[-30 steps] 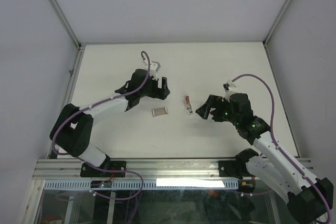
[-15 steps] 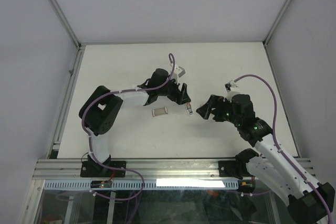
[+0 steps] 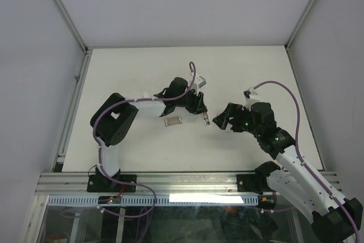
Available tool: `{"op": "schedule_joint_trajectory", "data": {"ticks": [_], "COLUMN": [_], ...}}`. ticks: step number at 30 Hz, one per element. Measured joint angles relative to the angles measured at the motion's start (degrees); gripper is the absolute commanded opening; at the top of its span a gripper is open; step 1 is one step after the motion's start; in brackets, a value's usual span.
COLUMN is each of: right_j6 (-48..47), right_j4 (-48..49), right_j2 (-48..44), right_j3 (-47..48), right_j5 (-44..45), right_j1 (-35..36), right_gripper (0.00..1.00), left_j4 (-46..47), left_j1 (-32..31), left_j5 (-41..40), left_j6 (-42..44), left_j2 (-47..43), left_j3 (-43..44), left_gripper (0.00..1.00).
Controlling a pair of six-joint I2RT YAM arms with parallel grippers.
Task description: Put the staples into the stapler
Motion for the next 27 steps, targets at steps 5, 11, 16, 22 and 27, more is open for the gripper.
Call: {"op": "schedule_joint_trajectory", "data": {"ticks": [5,11,16,22,27], "right_j6": [0.0,-0.02,-0.02,0.15,0.24], "right_j4": [0.0,-0.04,0.0,0.11,0.48], "right_j2": [0.0,0.0,0.02,0.68,0.79], "right_j3": [0.0,0.0,-0.94,-2.89,-3.74], "right_j5": [0.0,0.04,0.68,0.57,0.57], "right_j1": [0.0,0.0,0.0,0.0,0.0], "right_gripper": [0.96,0.95,0.94,0.93,0.93], "left_j4": [2.84,5.09,5.46,5.09,3.41], "left_j1": [-0.98,-3.96,-9.79,-16.11,-18.64], "left_j5": [-4.57,-12.24,-27.15,-46.84,-57.07], "left_j6": [0.07,-0.63,-4.02,-13.62,-21.14], "left_j2": [-1.44,-8.44,-17.44,-25.46,-27.41], "left_j3": [-3.04,-11.61,-19.52,-26.38,-30.75], "left_gripper": [0.17,0.1,0.07,0.06,0.11]}}
